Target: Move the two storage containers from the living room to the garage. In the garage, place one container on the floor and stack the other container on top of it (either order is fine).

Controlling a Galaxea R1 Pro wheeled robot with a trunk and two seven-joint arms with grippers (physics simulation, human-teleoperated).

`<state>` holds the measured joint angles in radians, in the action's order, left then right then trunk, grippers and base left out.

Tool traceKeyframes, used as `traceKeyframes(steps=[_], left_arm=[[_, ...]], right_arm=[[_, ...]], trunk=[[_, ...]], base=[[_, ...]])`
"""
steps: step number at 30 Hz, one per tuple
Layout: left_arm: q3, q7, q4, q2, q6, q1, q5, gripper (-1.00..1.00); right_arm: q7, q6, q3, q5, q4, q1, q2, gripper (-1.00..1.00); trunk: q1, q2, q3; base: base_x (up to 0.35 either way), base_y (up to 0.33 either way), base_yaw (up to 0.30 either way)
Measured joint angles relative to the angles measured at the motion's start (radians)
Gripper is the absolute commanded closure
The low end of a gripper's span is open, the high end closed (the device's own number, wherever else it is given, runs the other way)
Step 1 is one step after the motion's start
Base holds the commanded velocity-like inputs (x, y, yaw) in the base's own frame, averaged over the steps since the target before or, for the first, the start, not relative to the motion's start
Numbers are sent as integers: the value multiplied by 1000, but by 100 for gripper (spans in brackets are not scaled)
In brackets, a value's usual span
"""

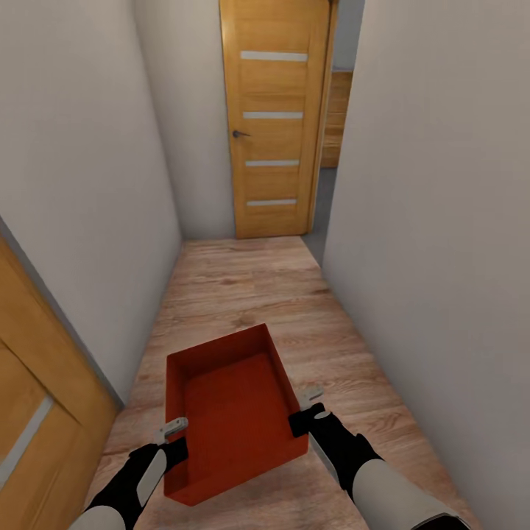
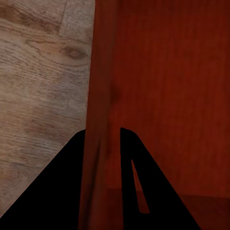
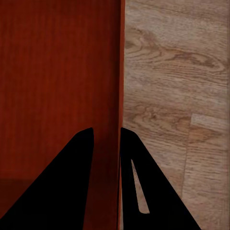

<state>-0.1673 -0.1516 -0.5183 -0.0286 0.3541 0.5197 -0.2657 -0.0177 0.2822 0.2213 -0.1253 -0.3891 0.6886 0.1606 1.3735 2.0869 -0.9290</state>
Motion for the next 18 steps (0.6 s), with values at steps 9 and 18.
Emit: traceKeyframes(steps=[9, 18], left_arm=[[0, 1, 0, 1, 0, 0, 0, 100], [2, 1, -1, 2, 2, 0, -1, 100]], right_arm=[[-1, 0, 0, 0, 0, 0, 1, 100], [-2, 0, -1, 0, 0, 0, 2, 100]], trunk=[[0, 0, 0], [0, 0, 0]], base=[[341, 88, 0], [341, 96, 0]])
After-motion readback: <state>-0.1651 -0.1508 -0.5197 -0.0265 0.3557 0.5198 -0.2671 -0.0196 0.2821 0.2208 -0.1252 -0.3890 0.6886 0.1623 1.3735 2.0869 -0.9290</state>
